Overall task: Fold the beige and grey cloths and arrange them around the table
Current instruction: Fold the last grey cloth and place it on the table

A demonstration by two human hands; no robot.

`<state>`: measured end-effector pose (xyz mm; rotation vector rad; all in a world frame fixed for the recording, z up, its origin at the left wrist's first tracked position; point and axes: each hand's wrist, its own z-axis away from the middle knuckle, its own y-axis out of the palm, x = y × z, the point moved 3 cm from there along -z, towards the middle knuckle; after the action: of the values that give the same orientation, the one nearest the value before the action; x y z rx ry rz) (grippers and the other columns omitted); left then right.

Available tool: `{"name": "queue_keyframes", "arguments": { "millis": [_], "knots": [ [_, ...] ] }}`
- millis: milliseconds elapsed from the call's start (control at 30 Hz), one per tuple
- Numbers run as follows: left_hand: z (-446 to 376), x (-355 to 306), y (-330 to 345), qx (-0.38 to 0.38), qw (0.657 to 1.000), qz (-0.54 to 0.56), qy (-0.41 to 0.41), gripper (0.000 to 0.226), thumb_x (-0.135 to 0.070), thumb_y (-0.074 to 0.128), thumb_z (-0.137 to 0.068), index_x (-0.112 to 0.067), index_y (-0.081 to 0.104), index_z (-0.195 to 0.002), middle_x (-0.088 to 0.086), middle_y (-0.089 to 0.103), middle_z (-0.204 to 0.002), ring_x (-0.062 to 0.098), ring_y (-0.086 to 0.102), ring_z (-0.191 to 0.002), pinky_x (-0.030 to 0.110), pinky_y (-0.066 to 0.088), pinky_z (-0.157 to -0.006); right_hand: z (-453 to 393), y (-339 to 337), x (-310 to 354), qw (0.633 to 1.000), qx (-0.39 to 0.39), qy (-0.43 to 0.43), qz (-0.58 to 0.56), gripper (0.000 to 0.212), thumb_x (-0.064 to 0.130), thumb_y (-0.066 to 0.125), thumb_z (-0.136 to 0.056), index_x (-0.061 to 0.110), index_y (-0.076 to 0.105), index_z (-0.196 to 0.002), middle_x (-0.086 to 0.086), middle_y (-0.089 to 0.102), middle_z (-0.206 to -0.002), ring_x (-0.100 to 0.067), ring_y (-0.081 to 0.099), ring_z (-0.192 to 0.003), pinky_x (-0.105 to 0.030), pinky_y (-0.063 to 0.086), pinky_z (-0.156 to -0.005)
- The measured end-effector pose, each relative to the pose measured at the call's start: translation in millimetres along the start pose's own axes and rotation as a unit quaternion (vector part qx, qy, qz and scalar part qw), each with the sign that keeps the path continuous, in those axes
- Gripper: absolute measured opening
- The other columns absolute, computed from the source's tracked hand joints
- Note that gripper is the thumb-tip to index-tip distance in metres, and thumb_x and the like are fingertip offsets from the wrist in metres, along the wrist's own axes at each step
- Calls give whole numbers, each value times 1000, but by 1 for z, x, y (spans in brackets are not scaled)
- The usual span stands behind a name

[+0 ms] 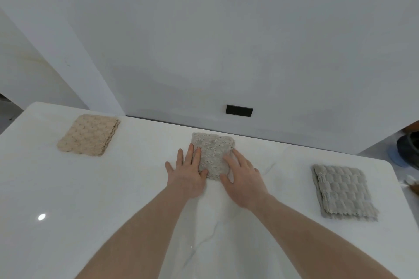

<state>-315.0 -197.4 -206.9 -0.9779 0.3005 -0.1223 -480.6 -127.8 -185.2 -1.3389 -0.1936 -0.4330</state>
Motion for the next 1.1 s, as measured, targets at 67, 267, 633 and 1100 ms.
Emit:
{"name": "queue_keyframes", "arguments": {
  "millis": [67, 267, 633, 1100],
  "knots": [
    [0, 1, 0, 1, 1000, 3, 3, 71, -54, 21, -105, -32, -21, -158, -12, -29, -164, 24, -21, -154, 64, 0, -121, -5, -5, 4, 999, -32, -15, -20, 56, 43, 42, -99, 35, 26, -152, 6, 8, -166, -17, 22, -147, -43, 33, -114],
    [-2, 2, 1, 4, 1000, 3, 1, 71, -54, 22, -105, -33, -20, -158, -13, -28, -165, 24, -21, -154, 65, 2, -121, -9, 19, 8, 998, 53, 19, 37, 60, 41, 35, -102, 34, 15, -158, 4, 0, -168, -23, 8, -154, -49, 18, -122],
    [-1, -2, 0, 28, 999, -10, -13, 72, -51, 20, -105, -31, -26, -156, -11, -34, -162, 25, -24, -153, 66, 1, -121, 24, -40, -57, 996, 4, 79, 42, 65, 48, 45, -97, 31, 25, -156, 2, 14, -166, -20, 10, -154, -40, 14, -124],
    [5, -7, 12, -8, 999, -10, -38, 66, -49, 14, -106, -34, -26, -156, -12, -33, -163, 24, -20, -154, 67, 7, -119, 110, -60, -185, 950, 41, 305, 59, 76, 42, 37, -99, 23, -5, -160, 1, -9, -168, -24, -1, -154, -58, 20, -119]
  ]
}}
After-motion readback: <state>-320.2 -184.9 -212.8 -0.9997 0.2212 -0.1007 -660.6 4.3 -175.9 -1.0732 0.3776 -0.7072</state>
